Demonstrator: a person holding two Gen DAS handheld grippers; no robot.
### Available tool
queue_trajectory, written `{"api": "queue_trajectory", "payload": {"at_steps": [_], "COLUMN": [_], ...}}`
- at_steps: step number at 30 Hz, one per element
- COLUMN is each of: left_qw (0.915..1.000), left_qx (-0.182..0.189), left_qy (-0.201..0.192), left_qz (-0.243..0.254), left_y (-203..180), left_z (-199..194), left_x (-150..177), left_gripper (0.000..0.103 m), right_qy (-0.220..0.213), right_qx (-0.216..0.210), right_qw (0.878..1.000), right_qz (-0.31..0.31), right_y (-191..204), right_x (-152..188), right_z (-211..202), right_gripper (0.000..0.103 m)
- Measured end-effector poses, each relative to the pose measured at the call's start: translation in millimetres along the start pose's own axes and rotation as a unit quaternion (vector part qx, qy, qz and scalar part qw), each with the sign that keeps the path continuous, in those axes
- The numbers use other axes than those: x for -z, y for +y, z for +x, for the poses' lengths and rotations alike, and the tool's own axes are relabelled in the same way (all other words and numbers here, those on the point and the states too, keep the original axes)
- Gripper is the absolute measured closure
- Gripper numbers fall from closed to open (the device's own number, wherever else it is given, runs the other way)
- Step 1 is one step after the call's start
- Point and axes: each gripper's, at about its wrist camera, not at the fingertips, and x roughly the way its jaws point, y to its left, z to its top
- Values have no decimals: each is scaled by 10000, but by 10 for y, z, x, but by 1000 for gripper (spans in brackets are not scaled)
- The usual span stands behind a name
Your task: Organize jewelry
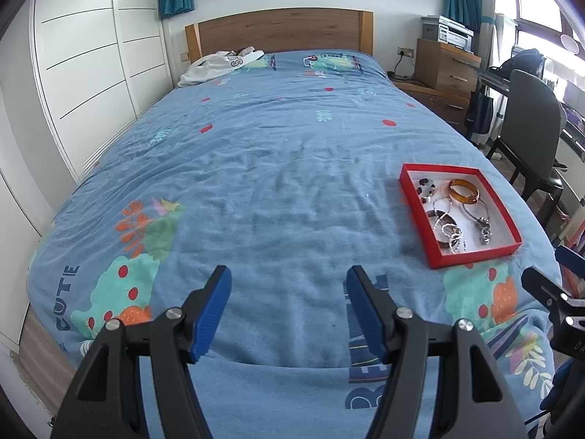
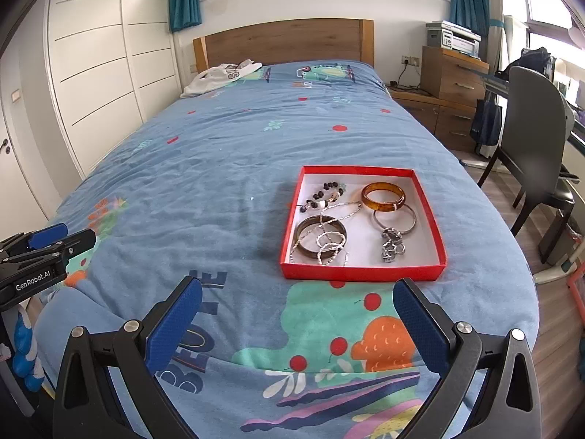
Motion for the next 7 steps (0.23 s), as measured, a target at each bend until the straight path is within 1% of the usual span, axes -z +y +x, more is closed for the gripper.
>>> {"api": "queue_trajectory", "payload": {"at_steps": [7], "left_qw": [10000], "left_qx": [18], "left_qy": [37], "left_qz": [26], "left_y": [-73], "left_z": [17], "left_x": [-63], "left_gripper": [39], "right_qy": [57], "right_qx": [26], "right_qw": [10000], "right_qz": [24], "right_y": [-99], "right_x": [-33], "right_z": [52], "right_gripper": [1]}}
